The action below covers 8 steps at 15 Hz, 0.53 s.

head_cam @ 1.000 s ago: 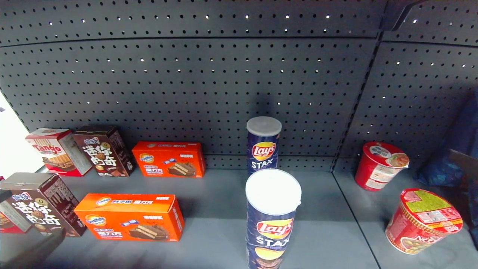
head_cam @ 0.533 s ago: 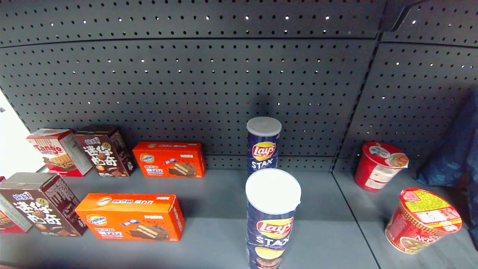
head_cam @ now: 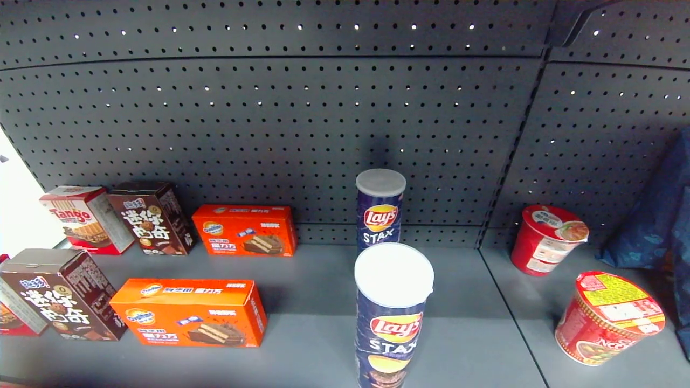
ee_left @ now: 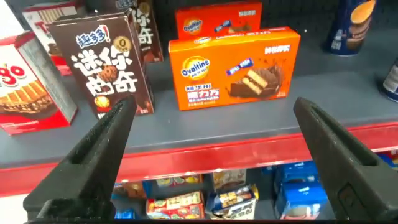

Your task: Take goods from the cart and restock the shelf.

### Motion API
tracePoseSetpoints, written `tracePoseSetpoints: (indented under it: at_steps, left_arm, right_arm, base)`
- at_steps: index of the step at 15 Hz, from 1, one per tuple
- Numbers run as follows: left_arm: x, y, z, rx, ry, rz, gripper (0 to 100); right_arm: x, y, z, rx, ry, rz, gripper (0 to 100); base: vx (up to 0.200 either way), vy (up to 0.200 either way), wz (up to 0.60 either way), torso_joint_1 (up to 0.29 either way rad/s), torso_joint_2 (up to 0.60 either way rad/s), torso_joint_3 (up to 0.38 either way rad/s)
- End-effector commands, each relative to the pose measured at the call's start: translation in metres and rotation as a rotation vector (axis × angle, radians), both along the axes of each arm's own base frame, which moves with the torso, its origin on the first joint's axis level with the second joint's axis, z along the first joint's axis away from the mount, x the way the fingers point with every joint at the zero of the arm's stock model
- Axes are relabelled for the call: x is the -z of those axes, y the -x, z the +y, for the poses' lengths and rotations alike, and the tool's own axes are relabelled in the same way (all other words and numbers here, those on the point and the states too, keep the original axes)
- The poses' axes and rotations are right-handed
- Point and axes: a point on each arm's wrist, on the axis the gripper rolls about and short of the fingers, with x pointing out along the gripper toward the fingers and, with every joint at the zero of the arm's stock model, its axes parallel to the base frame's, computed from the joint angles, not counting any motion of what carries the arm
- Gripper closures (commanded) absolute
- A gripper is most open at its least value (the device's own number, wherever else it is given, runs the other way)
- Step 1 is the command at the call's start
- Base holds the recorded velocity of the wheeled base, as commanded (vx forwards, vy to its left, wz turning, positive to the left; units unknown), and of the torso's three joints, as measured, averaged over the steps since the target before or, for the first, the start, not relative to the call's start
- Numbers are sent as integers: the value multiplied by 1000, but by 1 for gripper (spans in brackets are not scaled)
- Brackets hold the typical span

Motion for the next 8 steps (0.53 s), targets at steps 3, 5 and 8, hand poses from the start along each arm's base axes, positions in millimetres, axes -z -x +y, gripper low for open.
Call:
tracePoseSetpoints:
  at_steps: [3, 5, 8]
  left_arm:
    - [18, -5, 0, -2, -1, 33, 0]
    - [30, -11, 0, -6, -4, 22, 0]
    - [32, -11, 0, 1, -8, 42, 0]
  right_arm:
    - [29, 3, 1, 3, 1, -22, 0]
    - [35, 0, 1, -4, -11, -26, 0]
    - [35, 0, 3, -96, -26, -23, 0]
  base:
    - [0, 0, 0, 0, 0, 0]
    - [0, 0, 0, 0, 0, 0]
    - [0, 0, 0, 0, 0, 0]
